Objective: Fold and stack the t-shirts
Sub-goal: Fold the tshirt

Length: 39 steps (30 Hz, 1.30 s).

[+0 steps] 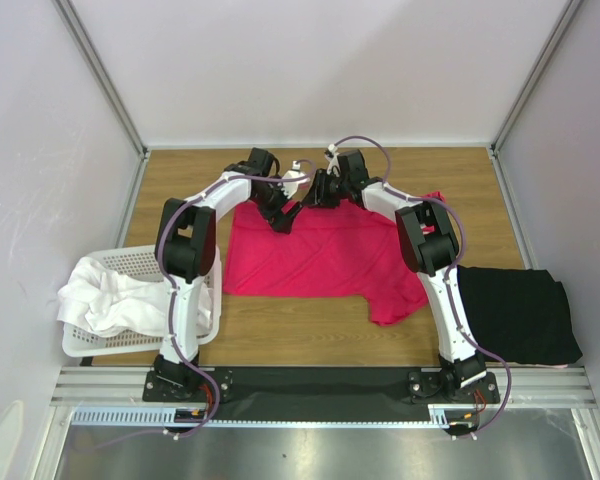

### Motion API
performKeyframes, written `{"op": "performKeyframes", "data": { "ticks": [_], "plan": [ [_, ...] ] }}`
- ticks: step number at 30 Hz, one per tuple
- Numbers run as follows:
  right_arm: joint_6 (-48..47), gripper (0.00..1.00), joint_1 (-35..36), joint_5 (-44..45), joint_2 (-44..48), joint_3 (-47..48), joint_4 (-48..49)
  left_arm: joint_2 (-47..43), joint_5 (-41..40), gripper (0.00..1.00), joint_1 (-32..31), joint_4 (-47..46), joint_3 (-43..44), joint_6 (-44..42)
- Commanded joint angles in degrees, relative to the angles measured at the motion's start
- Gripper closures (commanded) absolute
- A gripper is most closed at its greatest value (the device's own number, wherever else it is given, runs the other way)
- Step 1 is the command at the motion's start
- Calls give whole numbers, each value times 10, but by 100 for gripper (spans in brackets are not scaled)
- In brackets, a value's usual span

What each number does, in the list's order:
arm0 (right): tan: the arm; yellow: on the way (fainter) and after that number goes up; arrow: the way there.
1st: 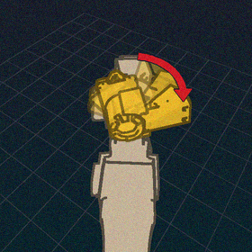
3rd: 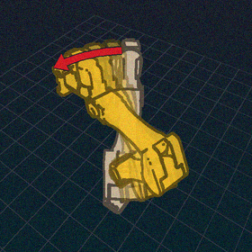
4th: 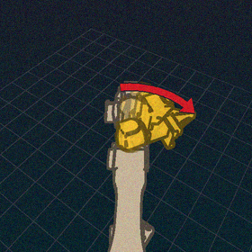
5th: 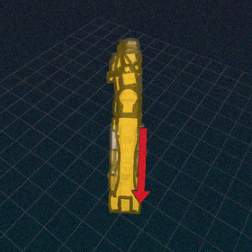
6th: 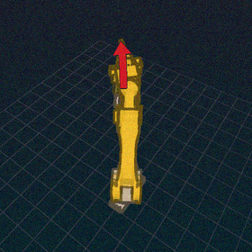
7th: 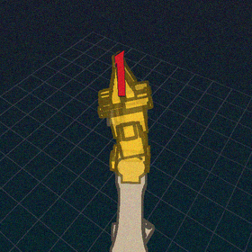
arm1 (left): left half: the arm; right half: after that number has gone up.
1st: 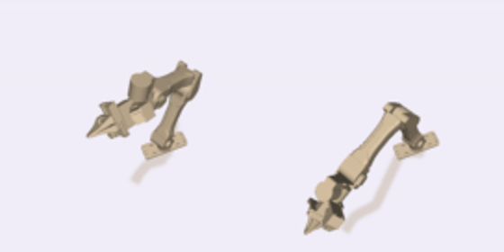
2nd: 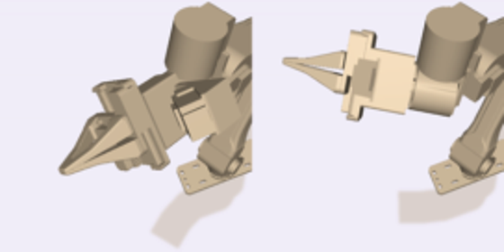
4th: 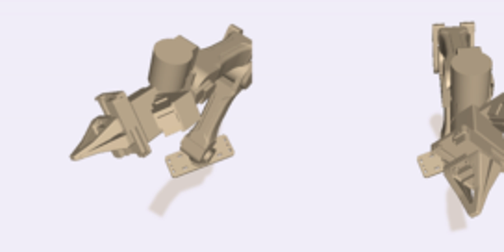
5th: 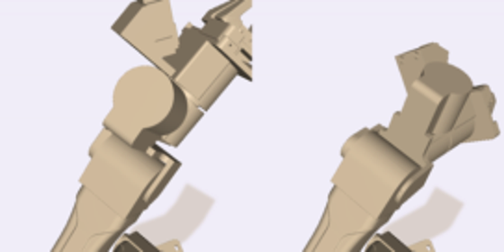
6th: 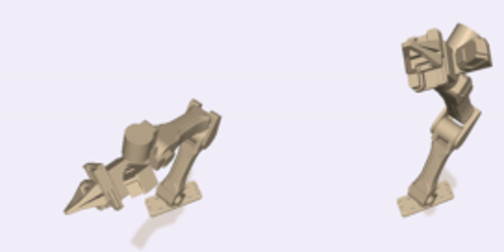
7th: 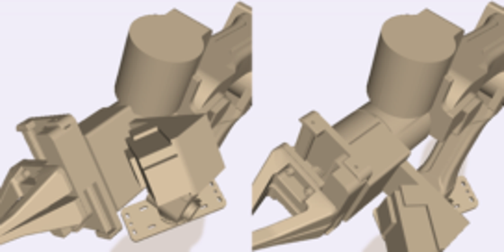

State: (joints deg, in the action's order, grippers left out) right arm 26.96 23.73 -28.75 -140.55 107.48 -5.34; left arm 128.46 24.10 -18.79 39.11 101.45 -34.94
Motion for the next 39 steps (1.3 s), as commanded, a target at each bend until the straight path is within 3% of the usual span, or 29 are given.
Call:
{"op": "performKeyframes", "data": {
  "ticks": [1,11,16,32,39],
  "plan": [
    [-16,61,-8,35,-2,0,-51,-14,20,7,-1,10,2,4],
    [-13,61,-8,40,-5,4,-53,-58,25,9,1,18,-23,4],
    [-13,61,-8,42,-2,1,-53,-58,35,20,2,23,-20,11],
    [-12,61,-8,41,-5,4,-49,-76,49,34,7,53,-44,31],
    [-11,61,-7,37,-8,5,-50,-76,5,42,9,16,-64,56]
  ]
}}
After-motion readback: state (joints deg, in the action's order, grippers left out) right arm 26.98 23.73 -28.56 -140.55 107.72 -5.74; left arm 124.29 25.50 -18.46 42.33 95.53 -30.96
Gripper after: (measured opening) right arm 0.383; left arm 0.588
